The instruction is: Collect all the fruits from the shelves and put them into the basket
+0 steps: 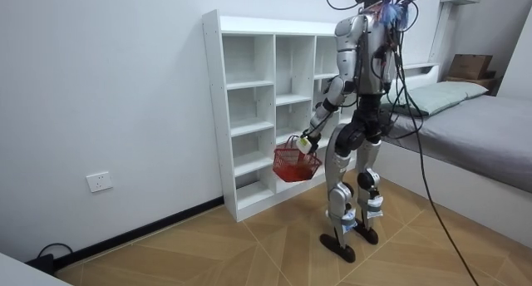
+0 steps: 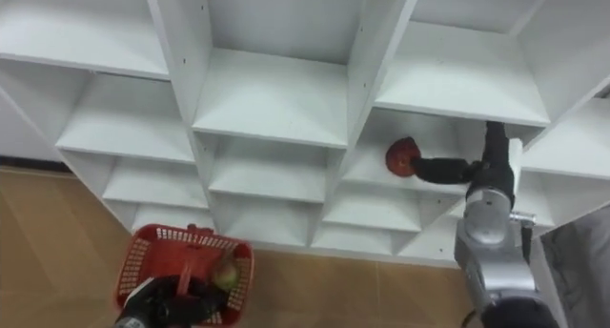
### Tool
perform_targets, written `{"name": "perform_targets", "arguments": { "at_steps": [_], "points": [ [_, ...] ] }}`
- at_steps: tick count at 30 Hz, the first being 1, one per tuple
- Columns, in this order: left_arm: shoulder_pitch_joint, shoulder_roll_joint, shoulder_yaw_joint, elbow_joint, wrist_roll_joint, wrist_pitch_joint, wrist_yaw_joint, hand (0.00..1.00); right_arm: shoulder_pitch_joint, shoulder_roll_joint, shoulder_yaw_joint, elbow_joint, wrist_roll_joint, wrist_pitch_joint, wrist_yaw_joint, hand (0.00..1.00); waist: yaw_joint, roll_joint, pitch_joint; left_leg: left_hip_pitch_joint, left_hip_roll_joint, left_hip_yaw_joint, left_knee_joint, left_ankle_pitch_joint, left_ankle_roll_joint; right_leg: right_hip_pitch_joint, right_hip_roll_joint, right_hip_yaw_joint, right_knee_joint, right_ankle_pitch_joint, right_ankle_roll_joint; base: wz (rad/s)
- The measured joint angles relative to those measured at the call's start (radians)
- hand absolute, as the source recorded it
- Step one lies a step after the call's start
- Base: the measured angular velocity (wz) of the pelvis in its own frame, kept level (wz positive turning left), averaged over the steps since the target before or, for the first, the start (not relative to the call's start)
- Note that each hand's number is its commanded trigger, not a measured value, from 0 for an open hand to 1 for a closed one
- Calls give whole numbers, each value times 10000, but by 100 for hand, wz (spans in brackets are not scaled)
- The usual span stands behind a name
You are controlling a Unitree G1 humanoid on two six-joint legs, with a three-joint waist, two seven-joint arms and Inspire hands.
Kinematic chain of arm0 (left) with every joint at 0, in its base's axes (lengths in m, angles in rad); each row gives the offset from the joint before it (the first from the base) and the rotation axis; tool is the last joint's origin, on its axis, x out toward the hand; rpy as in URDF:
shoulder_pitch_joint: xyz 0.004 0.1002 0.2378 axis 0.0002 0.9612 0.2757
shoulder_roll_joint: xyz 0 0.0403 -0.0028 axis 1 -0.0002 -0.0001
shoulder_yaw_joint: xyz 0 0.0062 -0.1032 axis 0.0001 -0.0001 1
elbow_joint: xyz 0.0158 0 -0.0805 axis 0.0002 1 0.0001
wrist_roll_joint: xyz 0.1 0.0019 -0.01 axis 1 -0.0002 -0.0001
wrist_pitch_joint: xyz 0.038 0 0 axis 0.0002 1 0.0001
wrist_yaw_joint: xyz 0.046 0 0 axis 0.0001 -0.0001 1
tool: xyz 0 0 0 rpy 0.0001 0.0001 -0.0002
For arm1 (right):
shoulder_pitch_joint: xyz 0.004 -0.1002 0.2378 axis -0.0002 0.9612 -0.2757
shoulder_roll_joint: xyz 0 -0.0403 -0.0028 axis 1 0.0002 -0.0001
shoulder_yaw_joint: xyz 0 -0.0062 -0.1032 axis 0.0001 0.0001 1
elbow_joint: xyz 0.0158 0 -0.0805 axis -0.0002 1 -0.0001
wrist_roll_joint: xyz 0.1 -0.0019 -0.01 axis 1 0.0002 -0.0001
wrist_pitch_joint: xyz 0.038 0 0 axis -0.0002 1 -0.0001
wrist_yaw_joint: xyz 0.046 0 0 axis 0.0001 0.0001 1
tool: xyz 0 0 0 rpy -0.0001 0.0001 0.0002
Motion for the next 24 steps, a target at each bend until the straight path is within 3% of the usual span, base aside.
{"name": "perform_targets", "arguments": {
  "at_steps": [10, 18, 20, 24],
  "points": [
    [-29, 49, -59, 694, 578, 42, -161, 100, -1169, -65, 8, 2139, 52, -22, 344, 0, 362, 158, 97, -697, -16, -267, 192, 10, -7, -501, -23, -365, 11, 12, -20, 8],
    [-88, 47, -99, 721, 760, 27, -225, 100, -1207, -87, 12, 2505, -3, -32, 536, 0, 663, 274, 167, -1117, -22, -292, 237, 27, -13, -969, -50, -367, 148, 12, -20, 0],
    [-236, 56, -252, 883, 762, 23, -248, 100, -1233, -88, 11, 2778, 3, -94, 525, 0, 704, 355, 222, -1130, -29, -290, 236, 27, -13, -971, -56, -368, 147, 12, -20, 0],
    [-294, 54, -467, 1006, 756, -13, -287, 100, -1236, -84, 90, 3075, -3, -148, 525, 0, 737, 520, 232, -1197, -27, -289, 236, 29, -11, -1041, -53, -366, 149, 12, -20, 0]
  ]
}}
